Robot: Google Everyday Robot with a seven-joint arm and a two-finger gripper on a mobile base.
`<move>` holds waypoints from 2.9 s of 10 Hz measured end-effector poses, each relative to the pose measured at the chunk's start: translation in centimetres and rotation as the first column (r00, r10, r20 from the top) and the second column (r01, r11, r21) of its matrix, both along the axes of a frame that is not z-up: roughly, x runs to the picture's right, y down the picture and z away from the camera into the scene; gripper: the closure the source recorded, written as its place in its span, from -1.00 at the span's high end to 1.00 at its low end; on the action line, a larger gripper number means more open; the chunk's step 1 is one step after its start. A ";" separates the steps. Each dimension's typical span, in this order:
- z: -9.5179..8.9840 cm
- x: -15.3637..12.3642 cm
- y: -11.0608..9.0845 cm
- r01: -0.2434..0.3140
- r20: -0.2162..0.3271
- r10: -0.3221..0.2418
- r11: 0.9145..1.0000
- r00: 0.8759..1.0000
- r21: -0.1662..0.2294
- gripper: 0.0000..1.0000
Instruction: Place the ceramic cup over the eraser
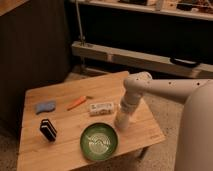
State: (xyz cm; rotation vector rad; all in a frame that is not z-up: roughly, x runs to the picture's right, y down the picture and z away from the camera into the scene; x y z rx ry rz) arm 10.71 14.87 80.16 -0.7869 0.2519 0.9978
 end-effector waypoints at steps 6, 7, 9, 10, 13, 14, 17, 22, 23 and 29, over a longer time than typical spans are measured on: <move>0.1 0.3 -0.9 -0.005 0.010 0.005 1.000 1.000 0.001 0.60; 0.1 0.2 -1.2 -0.004 0.013 0.004 1.000 1.000 0.003 0.60; 0.1 -0.1 -1.5 -0.002 0.019 0.001 1.000 1.000 0.006 0.60; 0.1 -0.4 -1.8 0.002 0.023 -0.002 1.000 1.000 0.010 0.60; 0.1 -1.1 -2.2 0.012 0.034 -0.013 1.000 0.999 0.011 0.55; 0.1 -1.3 -2.1 0.014 0.035 -0.015 1.000 0.999 0.004 0.34; 0.0 -1.1 -1.4 0.015 0.031 -0.014 1.000 0.999 -0.018 -0.25; -0.5 -0.7 -0.9 0.004 0.024 -0.003 0.999 1.000 -0.048 -1.00; -0.8 -0.8 -1.7 -0.003 0.031 0.004 0.999 1.000 -0.041 -1.00; -6.6 -3.4 -15.5 0.009 0.138 -0.020 0.997 0.990 0.082 -1.00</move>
